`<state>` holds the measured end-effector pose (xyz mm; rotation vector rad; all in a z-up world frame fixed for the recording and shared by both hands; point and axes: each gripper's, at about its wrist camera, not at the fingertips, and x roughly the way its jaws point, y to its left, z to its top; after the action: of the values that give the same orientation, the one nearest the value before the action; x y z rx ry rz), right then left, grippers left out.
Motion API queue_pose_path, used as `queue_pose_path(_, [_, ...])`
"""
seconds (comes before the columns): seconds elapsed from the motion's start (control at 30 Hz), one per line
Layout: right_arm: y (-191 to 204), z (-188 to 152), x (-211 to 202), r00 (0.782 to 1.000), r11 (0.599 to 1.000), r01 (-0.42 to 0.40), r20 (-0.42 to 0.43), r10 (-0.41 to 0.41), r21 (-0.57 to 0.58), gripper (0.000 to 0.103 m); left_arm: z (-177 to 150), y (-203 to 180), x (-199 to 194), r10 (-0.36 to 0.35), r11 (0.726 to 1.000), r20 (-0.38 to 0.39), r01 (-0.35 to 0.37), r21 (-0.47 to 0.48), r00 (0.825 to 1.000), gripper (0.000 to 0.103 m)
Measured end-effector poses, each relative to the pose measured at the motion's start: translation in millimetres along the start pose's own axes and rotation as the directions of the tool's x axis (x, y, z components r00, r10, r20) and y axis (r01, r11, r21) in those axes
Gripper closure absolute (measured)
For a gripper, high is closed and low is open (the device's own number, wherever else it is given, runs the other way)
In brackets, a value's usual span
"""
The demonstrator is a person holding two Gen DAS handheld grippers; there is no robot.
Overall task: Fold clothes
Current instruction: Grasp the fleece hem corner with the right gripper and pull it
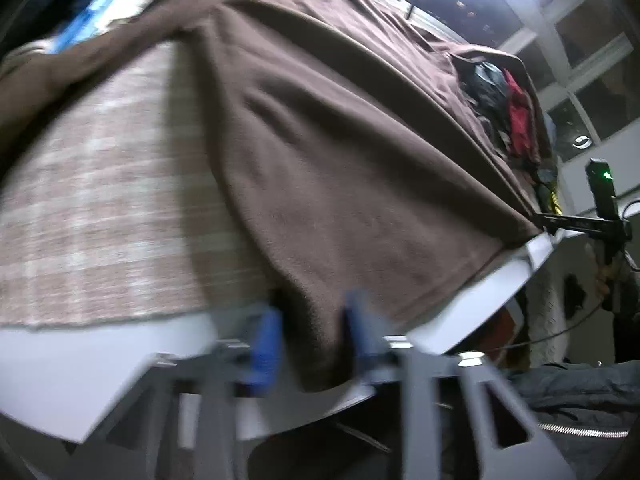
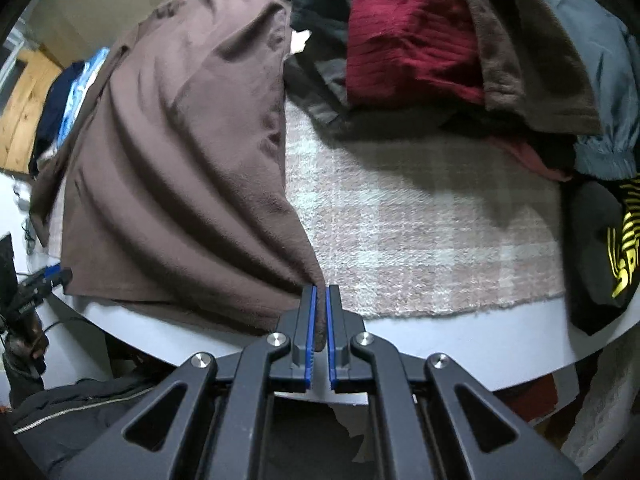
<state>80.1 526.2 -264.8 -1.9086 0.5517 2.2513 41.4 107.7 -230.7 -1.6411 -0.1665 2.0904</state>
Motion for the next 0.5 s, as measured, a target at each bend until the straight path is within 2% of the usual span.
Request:
queue_pose_path(0.13, [3.5, 1.8, -4.7, 0.999, 0.999, -0.035, 0.004, 0.035, 0.005, 0.098, -0.3, 5.4, -20.7, 0.012, 1.000, 0.019, -0.012, 0.001, 1.000, 0.095])
queue_pose_path(0.27, [13.0, -5.8, -18.3, 0.985, 0.985, -0.173, 0.014, 0.173, 0.011, 0.098, -6.6, 24.9, -63.1, 0.061, 0.998, 0.062, -0.060, -0.012, 0.996, 0.095])
queue_pose_path(0.33, [26.4, -9.3, -7.9, 0.990, 0.989, -0.139, -0.011, 0.139, -0.045, 0.098, -8.0, 31.8, -69.3, 0.087, 0.996, 0.055, -0.087, -0.013, 0.995, 0.095])
queue_pose_path(0.4, [26.0, -11.6, 6.0, 0.996, 0.995, -0.087, -0.032, 0.086, -0.045, 0.098, -5.0, 31.1, -37.2, 0.118, 0.993, -0.025, -0.118, 0.003, 0.993, 0.095])
queue_pose_path(0.5, [13.0, -13.1, 11.8, 0.998, 0.999, -0.024, -0.050, 0.023, -0.021, 0.098, -3.0, 17.0, -13.4, 0.125, 0.990, -0.064, -0.120, 0.074, 0.990, 0.095])
